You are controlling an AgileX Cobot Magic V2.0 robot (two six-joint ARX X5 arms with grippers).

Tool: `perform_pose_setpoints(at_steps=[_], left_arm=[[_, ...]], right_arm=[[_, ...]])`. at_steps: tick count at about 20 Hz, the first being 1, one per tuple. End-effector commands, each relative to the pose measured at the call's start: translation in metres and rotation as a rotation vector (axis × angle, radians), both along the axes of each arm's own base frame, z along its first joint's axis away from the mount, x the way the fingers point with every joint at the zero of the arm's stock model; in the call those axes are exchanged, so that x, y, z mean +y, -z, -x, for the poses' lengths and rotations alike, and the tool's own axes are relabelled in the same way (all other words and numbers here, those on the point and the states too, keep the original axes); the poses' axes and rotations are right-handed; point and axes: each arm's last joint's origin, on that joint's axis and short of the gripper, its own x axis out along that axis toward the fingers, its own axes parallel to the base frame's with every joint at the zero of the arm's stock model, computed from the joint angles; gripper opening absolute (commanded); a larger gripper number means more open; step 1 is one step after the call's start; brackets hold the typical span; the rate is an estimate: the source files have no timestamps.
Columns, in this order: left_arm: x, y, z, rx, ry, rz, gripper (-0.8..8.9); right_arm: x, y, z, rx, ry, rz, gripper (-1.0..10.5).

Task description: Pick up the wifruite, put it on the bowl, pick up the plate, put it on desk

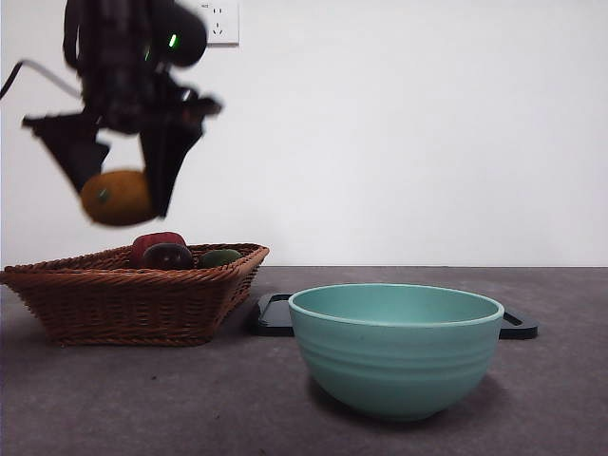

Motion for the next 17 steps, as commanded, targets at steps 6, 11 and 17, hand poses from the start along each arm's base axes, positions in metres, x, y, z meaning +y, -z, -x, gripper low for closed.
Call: perform_pose_setpoints(at_steps=[6,11,17], left_arm=[[-0.068,-0.043,0.072,-0.101,0.226,0.079,2.04],[-0.121,-0.033,0.111,-0.135,0.400,0.129,2.04],[-0.163,0.006,0.119,-0.094,0.489,0.099,2.04]], right_arm=[[0.000,-0.004,0.000,-0.013,-0.001,-0.009,5.5],[0.000,-0.004,0.000,-0.014,0.000,-0.008,5.5],[0.000,-0.004,0.000,-0.014,0.000,-0.009,5.5]])
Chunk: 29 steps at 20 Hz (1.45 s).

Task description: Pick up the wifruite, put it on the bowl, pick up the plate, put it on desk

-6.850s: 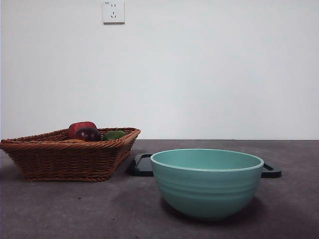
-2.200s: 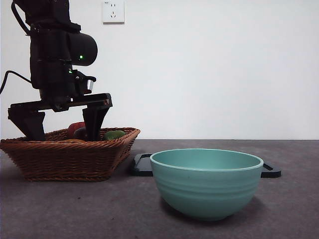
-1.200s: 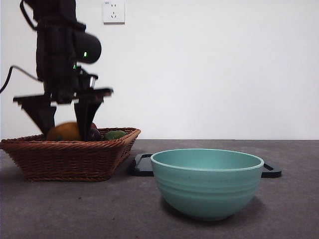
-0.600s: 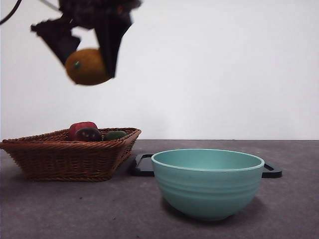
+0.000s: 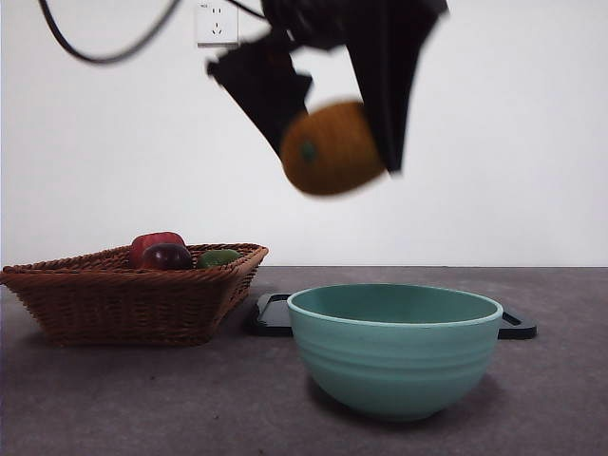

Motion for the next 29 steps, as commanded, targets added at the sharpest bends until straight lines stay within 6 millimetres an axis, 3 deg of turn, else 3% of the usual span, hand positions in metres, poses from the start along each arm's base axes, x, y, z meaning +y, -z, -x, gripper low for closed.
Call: perform_pose_setpoints(at_steps=[1,8,15,22,26,29], left_arm=[[-0.018,0.021,-0.003,0.006,0.021,-0.014,2.04],[-0.040,0.073,-0.016,0.041,0.072,-0.092,2.04],[-0.049,0.109,-0.021,0.080,0.102,-0.158,2.04],[-0.052,0.112,-0.022,0.072,0.125,-0.152,2.32],[-0.053,0.110,-0.022,0.068,0.138,-0.150,4.75],[-0.054,0.102,-0.023,0.064,0.144,-0.146,4.82]], right_arm=[[0.000,-0.004,0.000,-0.014,-0.001,-0.009,5.5],[0.000,-0.004,0.000,-0.014,0.000,-0.009,5.5],[0.000,-0.004,0.000,-0.014,0.000,-0.008,5.5],[0.000,-0.004,0.000,-0.014,0.006,-0.005,5.5],[0.000,-0.004,0.000,-0.015,0.005,-0.005,5.5],[0.000,-0.004,0.000,-0.015,0.005,-0.005,5.5]])
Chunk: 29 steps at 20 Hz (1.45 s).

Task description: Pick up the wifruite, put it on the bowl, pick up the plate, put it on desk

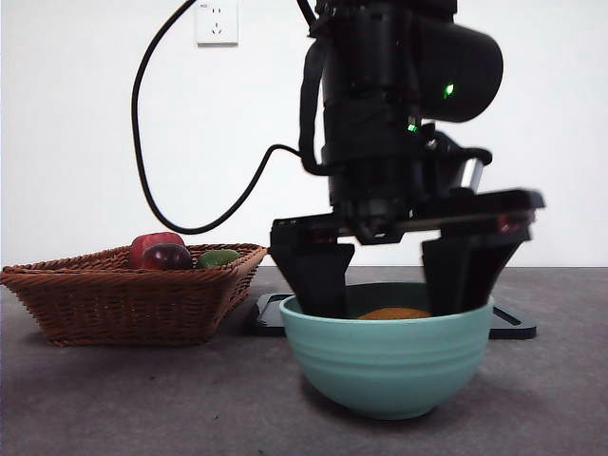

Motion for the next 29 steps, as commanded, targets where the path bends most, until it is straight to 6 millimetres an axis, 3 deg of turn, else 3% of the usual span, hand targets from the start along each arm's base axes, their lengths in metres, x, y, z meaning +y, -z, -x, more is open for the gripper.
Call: perform_pose_setpoints(at_steps=[1,6,9,14,18,24,29], left_arm=[[-0.008,-0.006,0.002,-0.007,0.043,-0.001,4.81],[-0.005,-0.054,0.004,-0.039,0.087,0.037,4.68],[0.015,-0.107,0.016,-0.096,0.108,0.114,4.68],[0.084,-0.204,0.047,-0.302,0.078,0.265,4.69],[0.148,-0.256,0.077,-0.434,0.047,0.361,4.69],[0.226,-0.292,0.117,-0.550,-0.041,0.472,5.09],[0.274,-0.281,0.156,-0.589,-0.067,0.526,5.67]], right_arm=[[0.000,-0.004,0.000,-0.015,0.004,-0.006,5.5],[0.000,-0.004,0.000,-0.015,0.004,-0.006,5.5],[0.000,-0.004,0.000,-0.018,0.002,-0.004,5.5],[0.000,-0.004,0.000,-0.019,0.003,-0.004,5.5],[0.000,-0.004,0.000,-0.018,0.003,-0.004,5.5],[0.000,-0.004,0.000,-0.013,0.004,-0.005,5.5],[-0.001,-0.004,-0.001,-0.015,0.040,0.012,5.5]])
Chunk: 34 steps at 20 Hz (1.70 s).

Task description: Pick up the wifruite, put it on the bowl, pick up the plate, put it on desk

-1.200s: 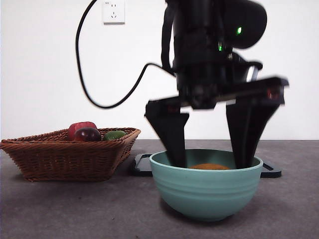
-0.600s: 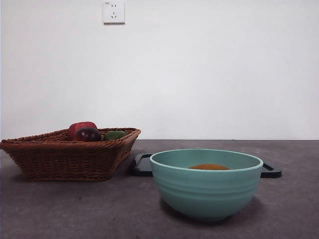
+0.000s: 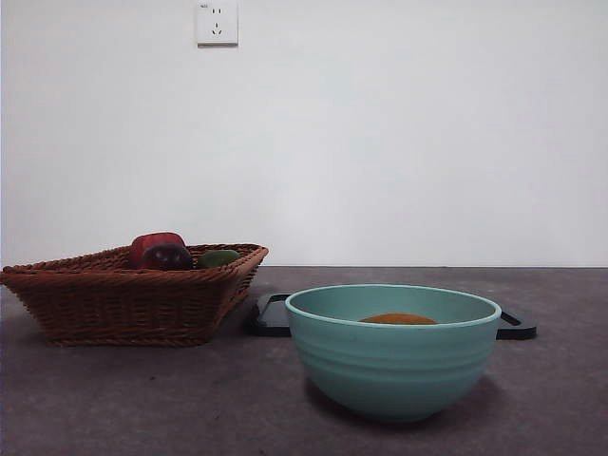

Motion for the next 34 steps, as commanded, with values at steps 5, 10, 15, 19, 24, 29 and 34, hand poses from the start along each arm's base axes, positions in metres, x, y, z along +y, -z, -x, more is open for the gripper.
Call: perform_pose_setpoints(at_steps=[5,10,15,19,24,29,34], left_arm=[[0.050,0.027,0.043,-0.071,-0.028,0.089,5.63],[0.079,0.055,0.066,-0.178,-0.061,0.195,5.63],[0.080,0.086,0.065,-0.175,-0.108,0.180,5.63],[0.072,0.095,0.058,-0.174,-0.112,0.192,5.63],[0.071,0.092,0.057,-0.206,-0.102,0.207,5.63],[0.071,0.091,0.057,-0.208,-0.103,0.211,5.63],[0.071,0.091,0.057,-0.208,-0.103,0.212,5.63]], right_arm=[[0.000,-0.004,-0.001,-0.012,0.021,0.004,5.5],[-0.002,-0.002,0.000,0.005,0.063,0.031,5.5],[-0.002,0.000,0.001,0.030,0.066,0.036,5.5],[-0.003,0.003,0.002,0.092,0.111,0.009,5.5],[0.001,0.005,-0.008,0.171,0.088,-0.044,5.5],[0.015,0.012,-0.041,0.322,0.018,-0.070,4.9],[0.049,0.027,-0.082,0.502,-0.034,-0.005,4.9]])
